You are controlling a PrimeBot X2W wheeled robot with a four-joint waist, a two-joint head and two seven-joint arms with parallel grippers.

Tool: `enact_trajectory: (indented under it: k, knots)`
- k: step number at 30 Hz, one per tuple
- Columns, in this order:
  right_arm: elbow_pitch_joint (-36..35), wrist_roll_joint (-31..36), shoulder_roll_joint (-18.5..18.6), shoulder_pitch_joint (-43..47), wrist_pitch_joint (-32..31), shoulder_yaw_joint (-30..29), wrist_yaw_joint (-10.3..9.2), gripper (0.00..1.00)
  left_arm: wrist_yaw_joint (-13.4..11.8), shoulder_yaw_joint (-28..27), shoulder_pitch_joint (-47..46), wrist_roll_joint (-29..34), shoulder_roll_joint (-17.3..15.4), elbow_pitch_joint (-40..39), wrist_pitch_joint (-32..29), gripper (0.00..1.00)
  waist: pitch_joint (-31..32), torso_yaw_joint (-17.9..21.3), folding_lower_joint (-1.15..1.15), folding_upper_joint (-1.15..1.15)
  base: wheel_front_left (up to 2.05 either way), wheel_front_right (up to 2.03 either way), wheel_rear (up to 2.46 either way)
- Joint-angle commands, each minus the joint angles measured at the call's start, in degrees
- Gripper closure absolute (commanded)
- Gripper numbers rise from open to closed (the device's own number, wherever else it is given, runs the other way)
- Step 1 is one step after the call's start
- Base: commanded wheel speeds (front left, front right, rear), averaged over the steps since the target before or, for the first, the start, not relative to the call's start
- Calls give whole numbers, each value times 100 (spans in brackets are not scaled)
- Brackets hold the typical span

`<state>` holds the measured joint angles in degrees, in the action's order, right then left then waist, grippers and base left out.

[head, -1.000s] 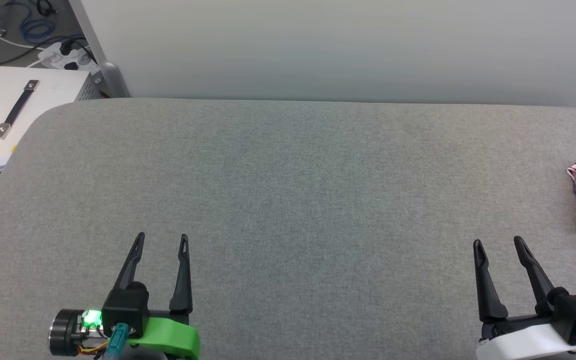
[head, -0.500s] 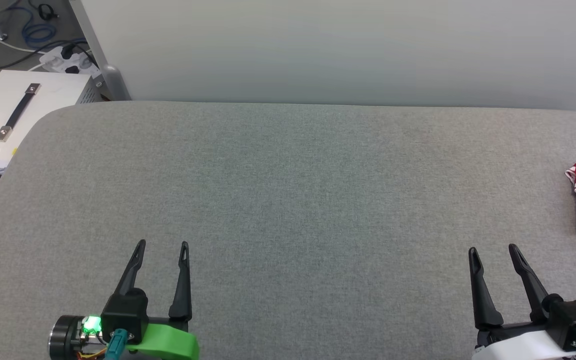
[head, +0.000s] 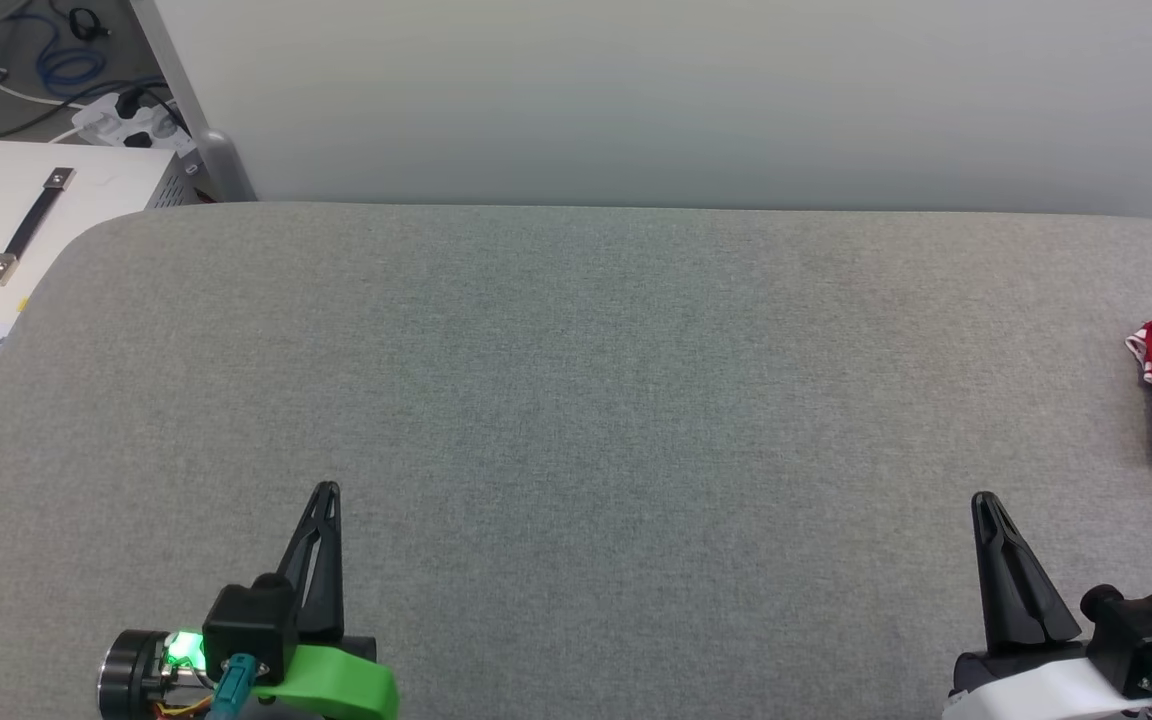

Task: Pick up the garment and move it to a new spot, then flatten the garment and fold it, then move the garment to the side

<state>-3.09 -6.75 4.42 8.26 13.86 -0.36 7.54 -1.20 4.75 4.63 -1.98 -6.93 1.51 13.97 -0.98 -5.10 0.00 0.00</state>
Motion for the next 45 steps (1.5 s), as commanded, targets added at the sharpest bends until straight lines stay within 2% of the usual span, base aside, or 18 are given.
enact_trajectory:
  k: [1, 45]
  knots:
    - [20, 26, -11, -53, -27, 3, 0, 100, 10, -27, -31, 14, 28, -8, -44, 100, 2, 7, 0, 0, 0, 0, 0]
    - [128, 268, -64, -341, -534, 15, -2, 100, 51, -194, -192, 83, 168, -61, -549, 100, 38, 194, 0, 0, 0, 0, 0]
